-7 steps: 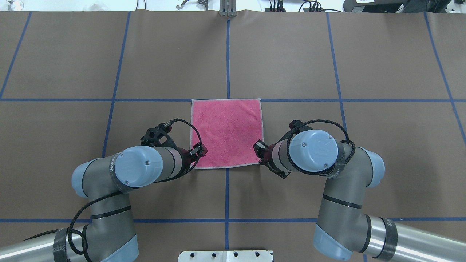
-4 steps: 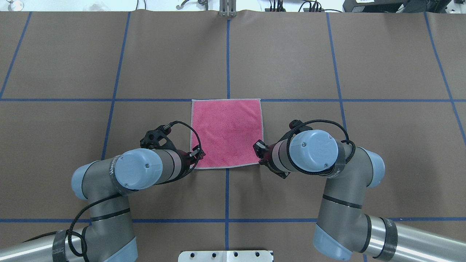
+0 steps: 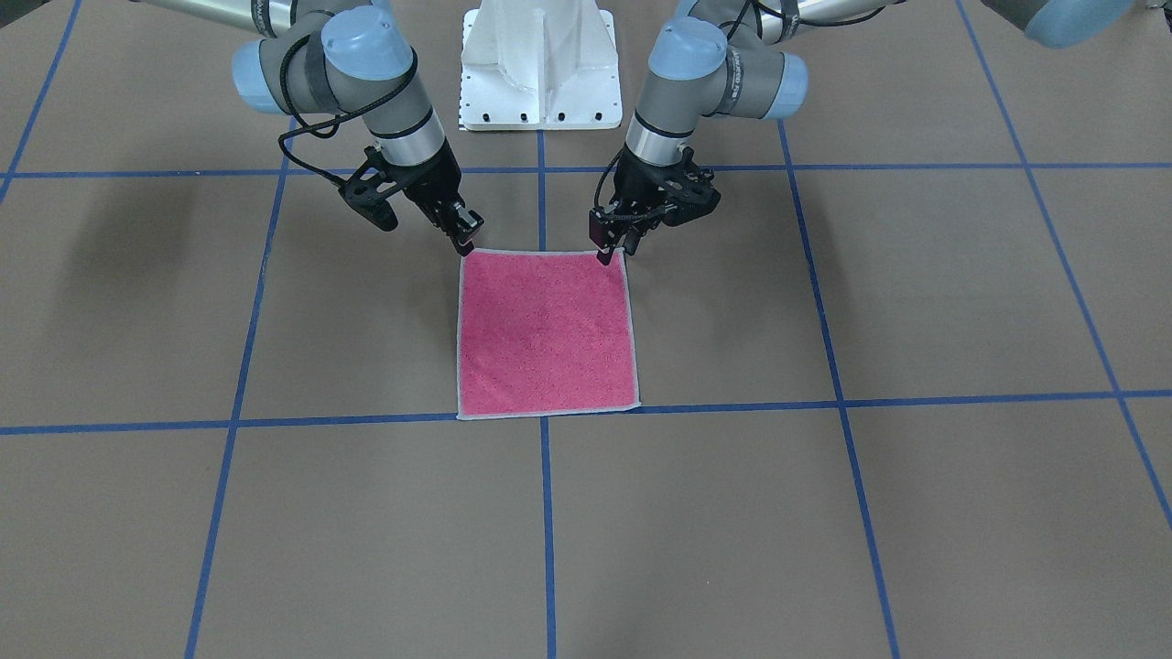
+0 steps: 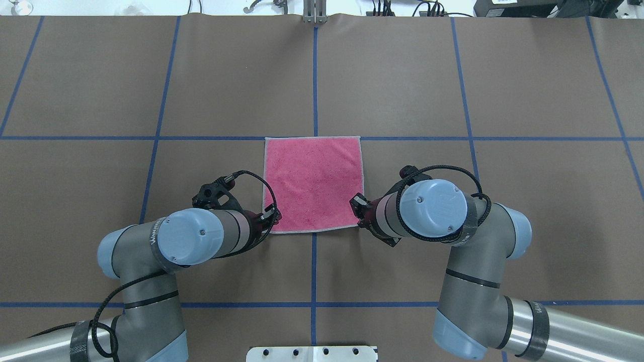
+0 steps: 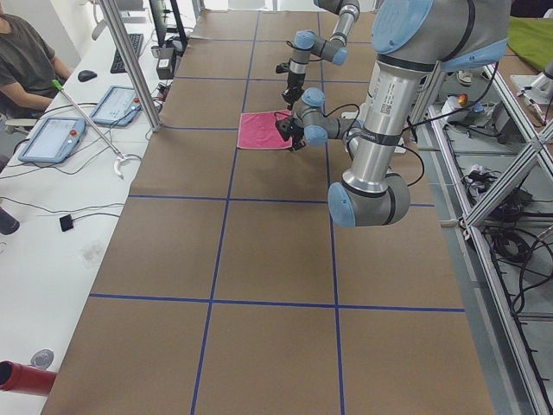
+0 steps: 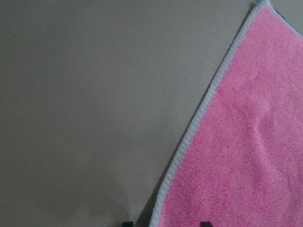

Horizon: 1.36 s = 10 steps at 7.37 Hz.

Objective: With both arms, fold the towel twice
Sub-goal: 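Lower both grippers and pinch the two far towel corners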

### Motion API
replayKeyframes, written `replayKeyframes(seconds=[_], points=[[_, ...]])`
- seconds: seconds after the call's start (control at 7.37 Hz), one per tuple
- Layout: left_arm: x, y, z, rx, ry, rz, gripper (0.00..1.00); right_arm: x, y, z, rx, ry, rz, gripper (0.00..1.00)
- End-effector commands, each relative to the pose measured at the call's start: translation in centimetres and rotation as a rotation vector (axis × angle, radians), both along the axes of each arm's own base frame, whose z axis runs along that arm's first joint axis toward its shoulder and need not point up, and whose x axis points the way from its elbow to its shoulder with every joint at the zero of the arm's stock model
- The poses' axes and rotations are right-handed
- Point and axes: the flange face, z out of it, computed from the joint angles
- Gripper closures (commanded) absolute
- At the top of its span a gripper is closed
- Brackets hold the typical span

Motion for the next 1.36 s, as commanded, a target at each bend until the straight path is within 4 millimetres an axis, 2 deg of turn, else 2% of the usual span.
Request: replayKeyframes(seconds=[0.0, 0.41, 0.81, 1.22], points=[[-0.21, 0.12, 0.03, -0.001, 0.001, 0.002, 0.57, 0.03, 0.01, 0.05, 0.000, 0.001, 0.000, 1.00], [-0.25, 0.14, -0.04, 0.000, 0.002, 0.002, 0.76, 0.08, -0.07, 0.05, 0.000, 0.001, 0.002, 1.00], [0.07, 0.66, 0.24, -0.003, -0.003, 0.012, 1.00, 0.04, -0.07, 0.12, -0.002, 0.002, 0.000, 1.00], [-0.46, 1.08, -0.73, -0.001, 0.013, 0.017, 1.00, 0.55, 0.14, -0.04, 0.001, -0.004, 0.000, 1.00]])
